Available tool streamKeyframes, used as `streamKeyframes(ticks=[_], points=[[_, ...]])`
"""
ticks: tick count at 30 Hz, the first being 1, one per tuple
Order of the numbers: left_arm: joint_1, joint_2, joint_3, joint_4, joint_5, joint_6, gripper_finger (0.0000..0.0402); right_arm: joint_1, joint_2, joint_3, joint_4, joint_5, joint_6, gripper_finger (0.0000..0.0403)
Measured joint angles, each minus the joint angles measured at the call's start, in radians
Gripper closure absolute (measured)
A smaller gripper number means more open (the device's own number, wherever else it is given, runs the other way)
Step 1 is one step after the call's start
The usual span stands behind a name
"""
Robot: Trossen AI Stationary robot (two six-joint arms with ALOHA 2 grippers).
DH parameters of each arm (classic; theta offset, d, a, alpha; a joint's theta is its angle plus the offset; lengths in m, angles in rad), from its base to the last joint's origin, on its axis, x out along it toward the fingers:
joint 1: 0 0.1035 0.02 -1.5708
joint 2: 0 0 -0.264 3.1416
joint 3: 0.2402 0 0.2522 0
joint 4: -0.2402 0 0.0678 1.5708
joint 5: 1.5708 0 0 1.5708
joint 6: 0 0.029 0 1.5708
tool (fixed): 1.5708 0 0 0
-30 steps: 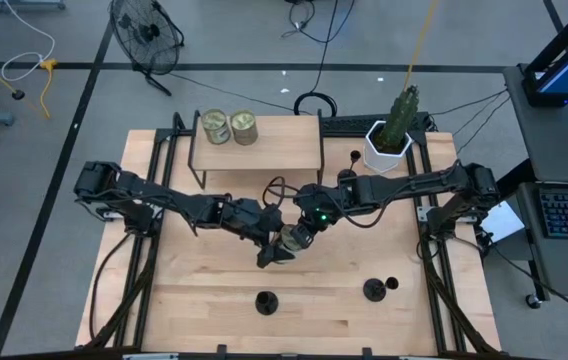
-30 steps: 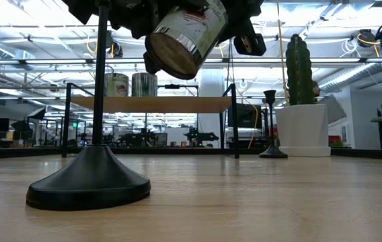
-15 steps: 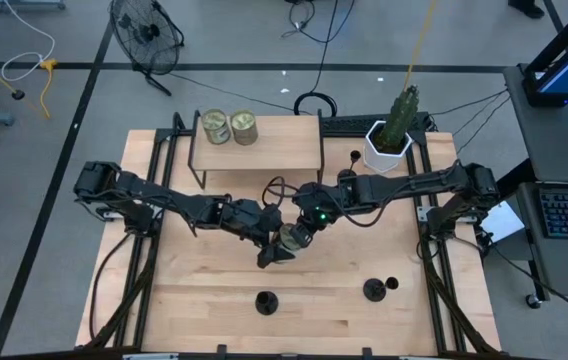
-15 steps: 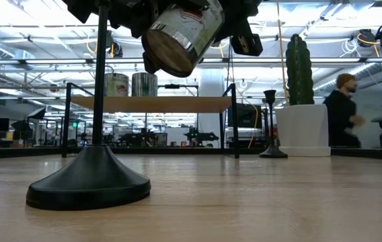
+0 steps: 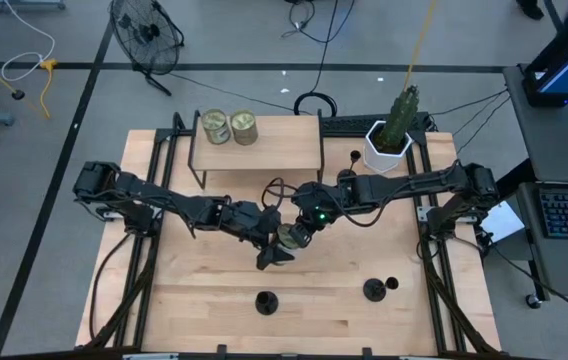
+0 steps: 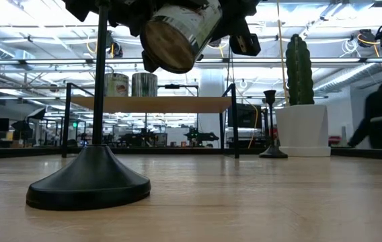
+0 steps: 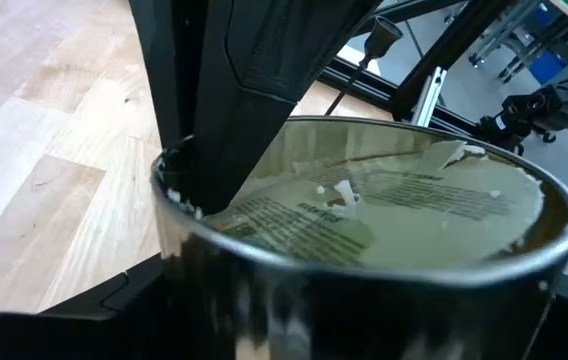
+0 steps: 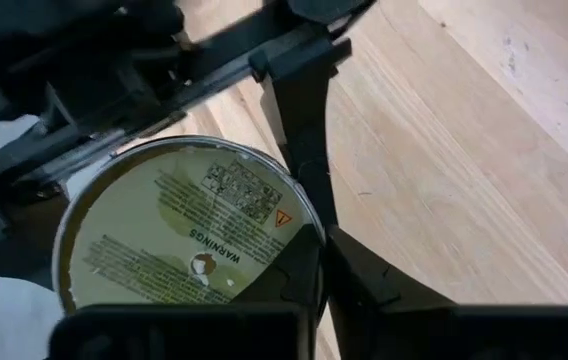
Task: Pick & Place candle stick holders
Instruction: Put the silver scented candle on the shelf
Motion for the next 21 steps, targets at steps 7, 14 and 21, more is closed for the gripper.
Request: streamKeyframes(ticks=[7,14,21], points=[[-0.019,0.001,-0.002,-0.098,-0.033,-0.009,0.0045,-0.012,0.000,0.001,0.008,-0.020,-0.002,0.0353],[-0.023,0.002,-0.003,-0.149,-0.061,-0.016,0.0045,-0.011,0.000,0.004,0.007,-0.066,0.001,0.0316],[-0.025,0.002,-0.002,-0.170,-0.078,-0.025,0.0045,-0.011,-0.012,0.004,-0.004,-0.056,-0.001,0.0305]])
